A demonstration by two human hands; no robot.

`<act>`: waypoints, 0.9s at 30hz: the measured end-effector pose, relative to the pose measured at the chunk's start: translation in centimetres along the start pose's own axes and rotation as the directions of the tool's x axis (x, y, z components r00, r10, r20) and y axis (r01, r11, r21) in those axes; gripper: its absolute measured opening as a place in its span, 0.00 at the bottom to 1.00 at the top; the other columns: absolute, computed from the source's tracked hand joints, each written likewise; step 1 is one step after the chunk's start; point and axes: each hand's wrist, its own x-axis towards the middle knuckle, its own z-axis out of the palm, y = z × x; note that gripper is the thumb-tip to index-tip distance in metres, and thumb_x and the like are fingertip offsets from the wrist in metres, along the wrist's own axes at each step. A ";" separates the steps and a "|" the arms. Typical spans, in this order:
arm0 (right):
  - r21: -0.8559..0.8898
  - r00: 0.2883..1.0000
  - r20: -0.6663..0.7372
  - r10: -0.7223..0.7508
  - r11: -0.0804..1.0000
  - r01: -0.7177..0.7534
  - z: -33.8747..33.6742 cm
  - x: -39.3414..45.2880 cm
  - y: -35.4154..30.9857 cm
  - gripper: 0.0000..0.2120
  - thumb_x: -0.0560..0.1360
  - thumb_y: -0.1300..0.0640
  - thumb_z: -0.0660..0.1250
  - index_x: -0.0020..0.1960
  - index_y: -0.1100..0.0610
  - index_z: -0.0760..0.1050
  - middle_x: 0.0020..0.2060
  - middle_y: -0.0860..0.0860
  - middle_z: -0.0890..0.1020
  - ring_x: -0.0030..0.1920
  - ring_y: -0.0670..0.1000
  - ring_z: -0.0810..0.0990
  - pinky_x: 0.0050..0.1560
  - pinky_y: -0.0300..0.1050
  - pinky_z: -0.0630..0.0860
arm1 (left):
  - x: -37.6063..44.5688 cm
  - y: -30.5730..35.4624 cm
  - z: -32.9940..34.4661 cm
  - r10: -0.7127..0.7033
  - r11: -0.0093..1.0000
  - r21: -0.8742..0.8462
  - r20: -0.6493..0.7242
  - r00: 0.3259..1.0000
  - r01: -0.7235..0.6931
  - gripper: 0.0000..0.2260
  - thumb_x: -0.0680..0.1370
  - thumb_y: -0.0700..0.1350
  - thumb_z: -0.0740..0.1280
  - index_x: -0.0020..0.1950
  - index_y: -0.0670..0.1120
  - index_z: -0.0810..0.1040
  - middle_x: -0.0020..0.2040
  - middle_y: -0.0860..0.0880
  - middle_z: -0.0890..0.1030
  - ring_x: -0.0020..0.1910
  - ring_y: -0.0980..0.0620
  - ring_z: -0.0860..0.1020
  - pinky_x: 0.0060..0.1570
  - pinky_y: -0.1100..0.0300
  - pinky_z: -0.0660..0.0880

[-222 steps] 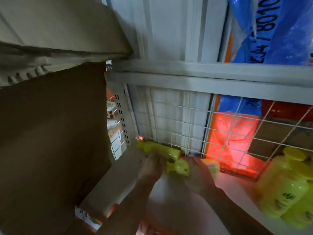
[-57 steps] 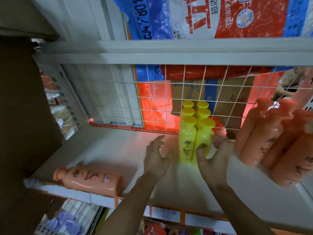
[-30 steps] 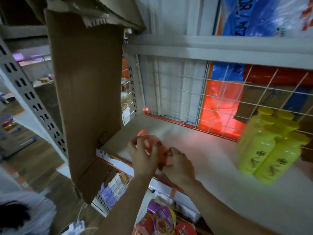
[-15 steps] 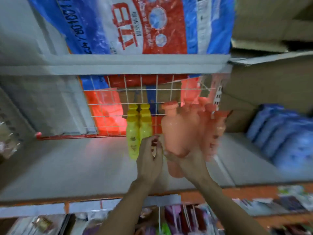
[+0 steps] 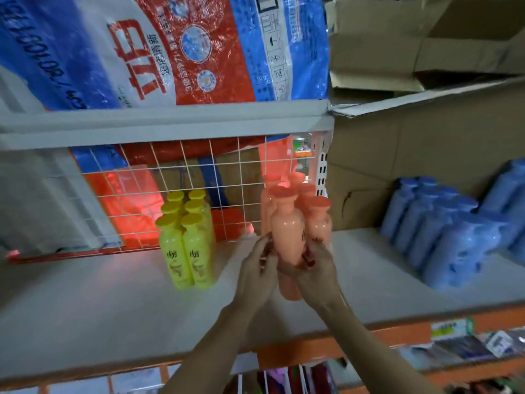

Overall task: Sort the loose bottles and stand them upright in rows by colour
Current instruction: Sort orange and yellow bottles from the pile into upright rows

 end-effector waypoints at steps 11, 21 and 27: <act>-0.088 0.986 0.138 0.097 0.992 -0.085 3.7 -0.5 5.3 0.23 0.76 0.58 0.66 0.62 0.39 0.59 0.53 0.40 0.76 0.52 0.41 0.78 0.48 0.36 0.79 | -0.6 -2.2 0.3 -0.188 0.980 0.072 0.008 0.982 0.187 0.24 0.72 0.33 0.71 0.58 0.59 0.72 0.49 0.62 0.77 0.51 0.60 0.80 0.48 0.66 0.78; -0.207 0.980 0.177 0.096 0.977 -0.058 3.7 0.7 5.4 0.19 0.71 0.57 0.68 0.54 0.48 0.59 0.51 0.51 0.76 0.49 0.51 0.79 0.41 0.48 0.82 | -0.5 -2.7 1.2 -0.225 0.969 -0.103 0.014 0.974 0.225 0.25 0.76 0.26 0.62 0.69 0.46 0.64 0.58 0.54 0.75 0.50 0.71 0.77 0.47 0.71 0.76; -0.292 0.983 0.178 0.035 0.956 0.019 3.1 0.4 5.4 0.21 0.72 0.62 0.67 0.58 0.51 0.60 0.53 0.52 0.75 0.51 0.52 0.78 0.45 0.45 0.81 | -0.2 -3.3 1.8 -0.203 0.979 -0.035 -0.094 0.975 0.201 0.23 0.72 0.28 0.69 0.65 0.42 0.71 0.58 0.46 0.67 0.55 0.60 0.76 0.46 0.71 0.77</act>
